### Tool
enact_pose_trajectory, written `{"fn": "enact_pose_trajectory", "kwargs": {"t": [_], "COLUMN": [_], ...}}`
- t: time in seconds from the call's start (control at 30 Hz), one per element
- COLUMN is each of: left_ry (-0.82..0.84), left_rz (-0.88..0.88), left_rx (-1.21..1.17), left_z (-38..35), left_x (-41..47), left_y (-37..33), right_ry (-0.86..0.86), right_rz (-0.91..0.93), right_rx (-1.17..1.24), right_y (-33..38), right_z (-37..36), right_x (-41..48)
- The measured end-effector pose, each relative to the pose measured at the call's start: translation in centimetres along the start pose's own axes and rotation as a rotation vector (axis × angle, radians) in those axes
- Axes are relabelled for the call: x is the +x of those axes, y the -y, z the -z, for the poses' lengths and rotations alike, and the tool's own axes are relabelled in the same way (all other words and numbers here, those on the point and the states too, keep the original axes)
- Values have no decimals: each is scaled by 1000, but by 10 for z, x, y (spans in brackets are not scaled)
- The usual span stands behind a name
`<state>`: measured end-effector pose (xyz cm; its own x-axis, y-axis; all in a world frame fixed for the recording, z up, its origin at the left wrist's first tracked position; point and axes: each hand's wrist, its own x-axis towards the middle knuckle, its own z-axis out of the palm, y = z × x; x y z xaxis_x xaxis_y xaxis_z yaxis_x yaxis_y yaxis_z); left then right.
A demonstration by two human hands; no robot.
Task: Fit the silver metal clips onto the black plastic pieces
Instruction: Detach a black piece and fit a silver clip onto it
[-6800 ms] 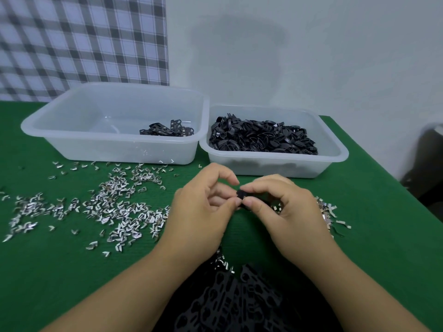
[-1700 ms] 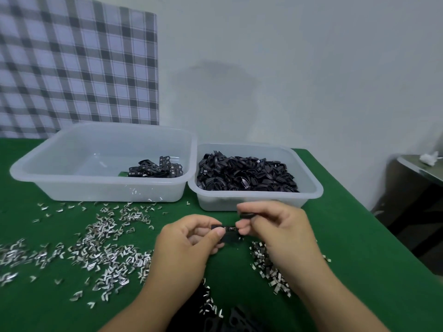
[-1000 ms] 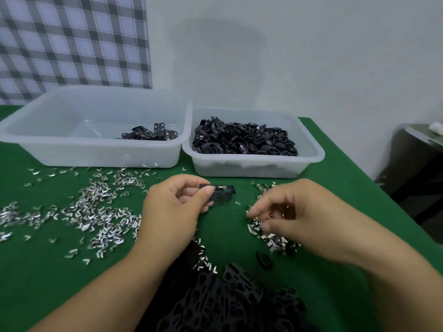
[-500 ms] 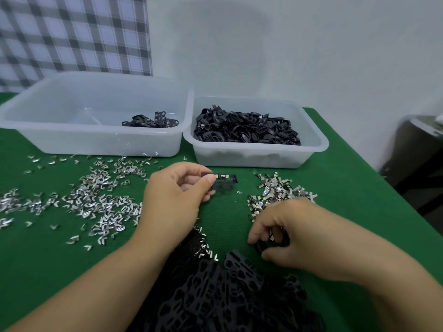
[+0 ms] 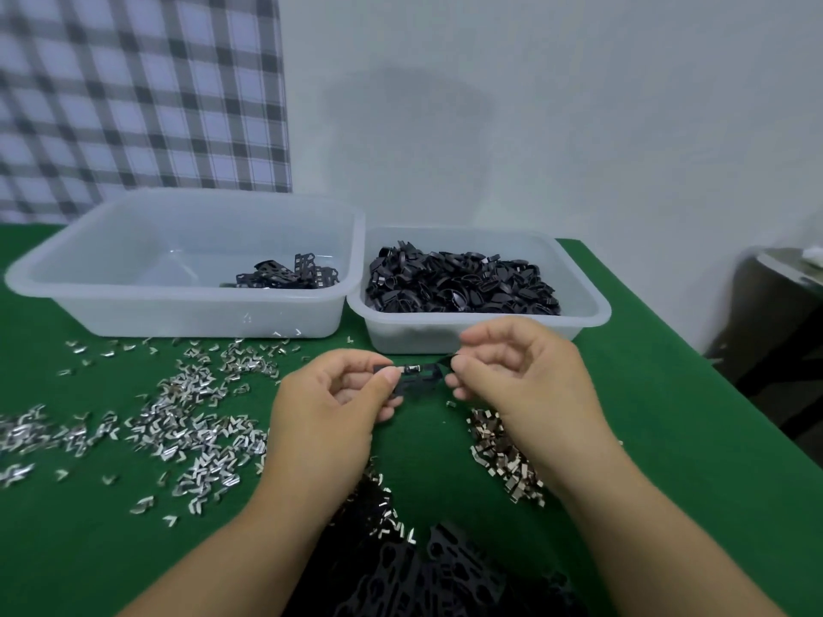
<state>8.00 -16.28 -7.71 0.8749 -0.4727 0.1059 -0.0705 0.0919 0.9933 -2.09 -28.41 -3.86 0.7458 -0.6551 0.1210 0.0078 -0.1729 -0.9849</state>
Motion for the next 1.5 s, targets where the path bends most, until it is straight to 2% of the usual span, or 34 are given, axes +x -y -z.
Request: {"fn": "enact_pose_trajectory", "kwargs": {"t": [0.13, 0.4, 0.6, 1.03, 1.23, 1.5], "left_ry": [1, 9, 19, 42, 51, 67], "left_rz": [2, 3, 5, -9, -12, -17], "left_rx": [11, 7, 0, 10, 8, 8], "left_z": [0, -1, -2, -1, -1, -1], "left_x": [0, -1, -1, 0, -1, -2], "left_y": [0, -1, -1, 0, -1, -2], "right_ry": [-99, -85, -86, -79, -125, -57], "right_rz": [-14, -18, -13, 1, -84, 50], "right_rx": [131, 252, 171, 202, 243, 99], "right_y": [-12, -17, -21, -22, -24, -19], "right_z": [-6, -3, -2, 2, 4, 3], "right_x": [-2, -4, -4, 0, 1, -3]}}
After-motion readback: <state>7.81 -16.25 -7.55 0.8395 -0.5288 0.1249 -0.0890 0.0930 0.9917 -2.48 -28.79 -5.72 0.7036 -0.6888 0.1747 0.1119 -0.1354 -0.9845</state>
